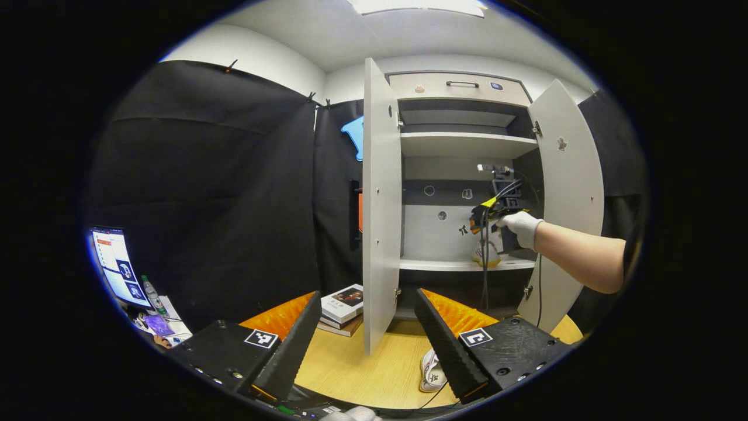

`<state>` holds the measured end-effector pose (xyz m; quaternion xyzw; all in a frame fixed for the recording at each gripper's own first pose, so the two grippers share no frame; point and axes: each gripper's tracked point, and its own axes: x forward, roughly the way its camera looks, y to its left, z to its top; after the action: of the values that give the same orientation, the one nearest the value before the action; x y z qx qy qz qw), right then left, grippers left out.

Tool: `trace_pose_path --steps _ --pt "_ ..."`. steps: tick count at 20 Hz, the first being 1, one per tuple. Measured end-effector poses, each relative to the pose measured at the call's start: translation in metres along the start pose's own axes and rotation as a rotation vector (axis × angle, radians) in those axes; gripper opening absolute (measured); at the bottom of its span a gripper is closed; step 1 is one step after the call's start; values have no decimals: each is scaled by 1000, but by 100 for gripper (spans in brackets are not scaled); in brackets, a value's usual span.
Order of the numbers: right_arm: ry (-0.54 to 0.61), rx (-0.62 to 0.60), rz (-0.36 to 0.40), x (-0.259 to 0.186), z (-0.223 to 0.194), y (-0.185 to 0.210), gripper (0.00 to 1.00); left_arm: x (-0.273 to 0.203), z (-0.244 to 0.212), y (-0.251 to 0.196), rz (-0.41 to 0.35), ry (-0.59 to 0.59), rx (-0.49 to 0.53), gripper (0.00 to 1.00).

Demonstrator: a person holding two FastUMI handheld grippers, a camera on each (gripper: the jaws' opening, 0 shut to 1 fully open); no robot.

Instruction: Grab one shoe with the right hand and put it into the shoe cabinet, grab the other shoe with the left hand and put it into the shoe cabinet; then close the right door with the right hand and the left door with the left hand.

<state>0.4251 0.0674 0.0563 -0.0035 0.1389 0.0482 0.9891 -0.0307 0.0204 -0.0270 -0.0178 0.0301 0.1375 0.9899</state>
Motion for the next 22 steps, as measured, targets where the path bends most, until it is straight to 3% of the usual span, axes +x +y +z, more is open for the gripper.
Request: trace_pose_path --steps 1,4,8,10,16,22 --pt "-57 -9 1 -20 9 -1 99 -1 0 0 -11 -1 0 97" --pt "-193 11 30 -94 23 1 99 -2 1 0 -48 -7 10 96" --pt "-324 30 86 -187 3 0 100 -3 -7 -6 -121 4 13 96" --pt "-336 9 107 -225 -29 -1 100 -1 -10 -11 -168 0 18 100" --pt "-337 -16 14 -312 -124 -32 100 25 -10 -31 -270 -10 45 96" --pt "-259 67 -76 -343 -173 -62 100 47 -29 -56 -368 16 69 96"
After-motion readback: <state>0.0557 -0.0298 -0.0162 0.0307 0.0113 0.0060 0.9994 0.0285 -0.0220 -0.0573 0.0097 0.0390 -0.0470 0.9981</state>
